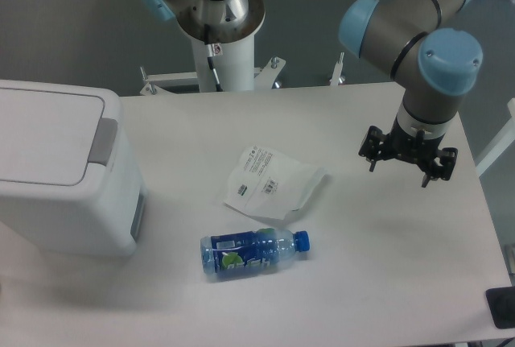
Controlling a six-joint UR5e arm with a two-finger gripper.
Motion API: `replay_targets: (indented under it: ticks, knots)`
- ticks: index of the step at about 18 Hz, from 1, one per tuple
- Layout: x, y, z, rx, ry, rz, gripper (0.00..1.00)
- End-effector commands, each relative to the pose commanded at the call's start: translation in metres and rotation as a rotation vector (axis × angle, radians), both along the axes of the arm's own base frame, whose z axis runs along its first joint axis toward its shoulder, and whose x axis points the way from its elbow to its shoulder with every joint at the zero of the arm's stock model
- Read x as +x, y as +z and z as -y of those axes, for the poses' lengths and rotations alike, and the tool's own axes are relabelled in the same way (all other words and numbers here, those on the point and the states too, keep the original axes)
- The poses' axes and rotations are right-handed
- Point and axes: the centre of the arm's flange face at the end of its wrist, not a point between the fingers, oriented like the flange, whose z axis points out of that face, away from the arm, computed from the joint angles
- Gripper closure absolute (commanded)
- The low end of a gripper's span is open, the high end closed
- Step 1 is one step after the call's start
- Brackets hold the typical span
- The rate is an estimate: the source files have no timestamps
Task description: Open the trash can
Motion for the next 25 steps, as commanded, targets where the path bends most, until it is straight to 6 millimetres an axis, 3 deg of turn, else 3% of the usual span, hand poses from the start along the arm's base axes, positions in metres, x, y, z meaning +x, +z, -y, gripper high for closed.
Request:
replay_targets:
  ticks: [7, 10, 12, 17, 19, 21, 23, 25]
  knots:
    - [0.000, 0.005, -0.003, 0.007, -0.006, -0.009, 0.00]
    - [0.006, -0.001, -0.008, 0.045, -0.004, 0.021, 0.00]
    - [0.010, 0.006, -0.010, 0.055, 0.079, 0.019, 0.00]
    - [0.037, 0.023, -0.047, 0.086, 0.163, 0.001, 0.00]
    - [0.062, 0.033, -0.073, 0.134, 0.280, 0.028, 0.00]
    - [0.068, 0.044, -0.078, 0.154, 0.347, 0.023, 0.00]
    - [0.098, 0.059, -0.101, 0.190, 0.297, 0.031, 0.00]
    - [0.119, 0.084, -0.101, 0.227, 0.275, 0.028, 0.00]
